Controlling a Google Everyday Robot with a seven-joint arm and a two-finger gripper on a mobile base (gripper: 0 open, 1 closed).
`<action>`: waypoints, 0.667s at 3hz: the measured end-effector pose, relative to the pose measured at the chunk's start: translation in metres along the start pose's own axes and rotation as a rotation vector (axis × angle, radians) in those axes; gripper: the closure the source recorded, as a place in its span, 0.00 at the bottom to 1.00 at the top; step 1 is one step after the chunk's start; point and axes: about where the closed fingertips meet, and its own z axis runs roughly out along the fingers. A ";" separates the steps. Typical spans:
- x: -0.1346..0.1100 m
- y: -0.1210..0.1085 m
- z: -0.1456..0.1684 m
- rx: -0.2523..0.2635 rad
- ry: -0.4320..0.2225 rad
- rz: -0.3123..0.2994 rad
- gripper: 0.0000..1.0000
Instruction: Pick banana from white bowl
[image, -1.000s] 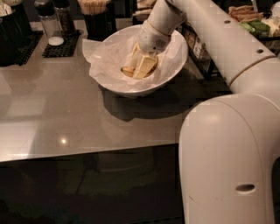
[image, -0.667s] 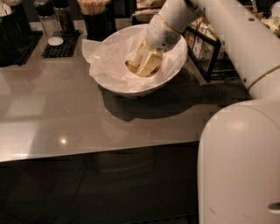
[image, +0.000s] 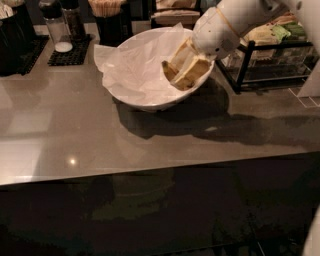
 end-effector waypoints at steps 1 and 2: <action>-0.017 0.040 -0.034 0.085 -0.057 0.002 1.00; -0.032 0.078 -0.070 0.184 -0.068 -0.007 1.00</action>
Offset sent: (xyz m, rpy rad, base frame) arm -0.1344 -0.0744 0.0956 0.1637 -0.2144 -0.1768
